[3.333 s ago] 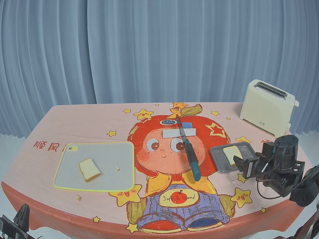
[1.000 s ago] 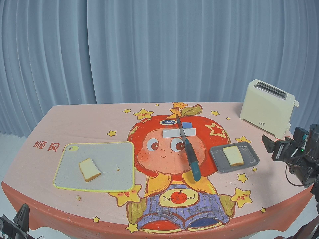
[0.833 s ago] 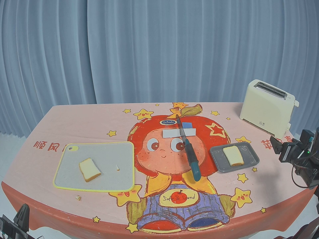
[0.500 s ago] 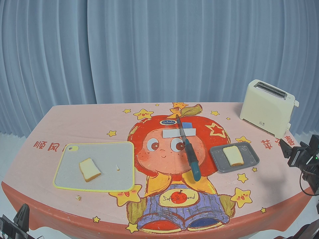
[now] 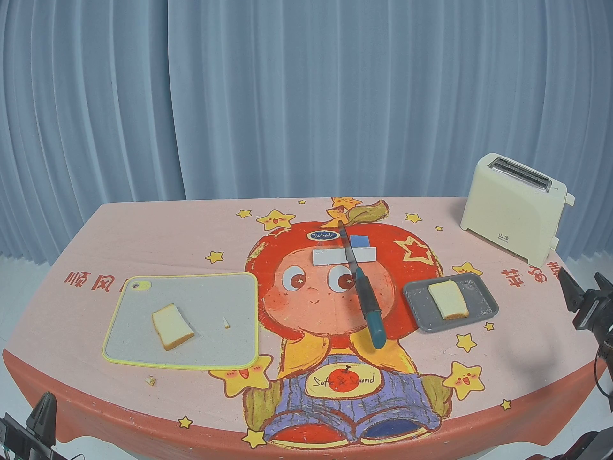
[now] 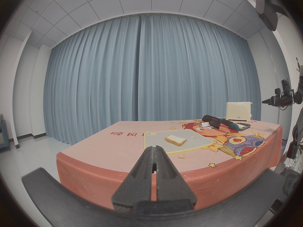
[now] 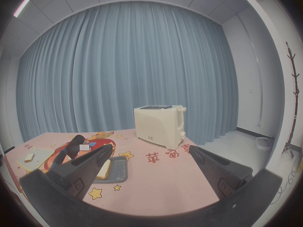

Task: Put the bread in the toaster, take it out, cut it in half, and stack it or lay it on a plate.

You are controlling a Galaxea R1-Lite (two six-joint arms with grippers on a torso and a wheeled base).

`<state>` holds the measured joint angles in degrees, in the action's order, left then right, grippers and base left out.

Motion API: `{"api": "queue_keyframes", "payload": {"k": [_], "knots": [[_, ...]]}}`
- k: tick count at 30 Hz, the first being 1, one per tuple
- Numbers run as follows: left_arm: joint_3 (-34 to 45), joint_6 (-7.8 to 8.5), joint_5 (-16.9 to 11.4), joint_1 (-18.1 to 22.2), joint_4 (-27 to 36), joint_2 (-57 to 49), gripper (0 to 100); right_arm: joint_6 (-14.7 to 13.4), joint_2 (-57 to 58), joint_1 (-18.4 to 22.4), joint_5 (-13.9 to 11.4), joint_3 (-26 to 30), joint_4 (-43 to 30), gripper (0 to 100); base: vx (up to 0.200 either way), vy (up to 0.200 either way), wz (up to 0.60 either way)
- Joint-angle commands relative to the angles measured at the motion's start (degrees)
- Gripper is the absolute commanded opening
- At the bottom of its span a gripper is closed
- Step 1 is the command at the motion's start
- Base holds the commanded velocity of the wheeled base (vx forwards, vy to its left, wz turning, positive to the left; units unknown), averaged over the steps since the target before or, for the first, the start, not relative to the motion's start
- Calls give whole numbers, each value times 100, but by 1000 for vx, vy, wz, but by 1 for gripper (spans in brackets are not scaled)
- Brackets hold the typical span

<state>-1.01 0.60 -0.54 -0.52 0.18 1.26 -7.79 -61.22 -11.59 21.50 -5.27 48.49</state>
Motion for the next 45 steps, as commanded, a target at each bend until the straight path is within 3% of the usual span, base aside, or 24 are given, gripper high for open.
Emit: {"api": "queue_keyframes", "payload": {"k": [1, 6, 8, 25, 32, 41, 45], "knots": [[92, 2, 1, 0, -1, 6, 0, 111, 594, -27, -111, 17, 2, 100, 0, 0, 0], [92, 2, 1, 0, -1, 6, 0, 216, 1139, -27, -762, 210, -33, 100, 0, 0, 0], [92, 2, 1, 0, -1, 6, 0, 252, 1235, -1, -858, 245, -33, 100, 0, 0, 0], [101, -7, 1, 0, -18, -3, 0, 313, 1895, -10, -902, 527, -95, 100, 0, 0, 0], [101, -7, 1, 0, -62, -3, 0, 533, 2694, 8, -902, 483, -868, 100, 0, 0, 0], [101, -7, 10, 0, -62, -3, 0, 542, 3661, 61, -894, 404, -2098, 100, 0, 0, 0], [101, -7, 10, 0, -62, -3, 0, 542, 4118, 351, -902, 245, -2846, 100, 0, 0, 0]]}}
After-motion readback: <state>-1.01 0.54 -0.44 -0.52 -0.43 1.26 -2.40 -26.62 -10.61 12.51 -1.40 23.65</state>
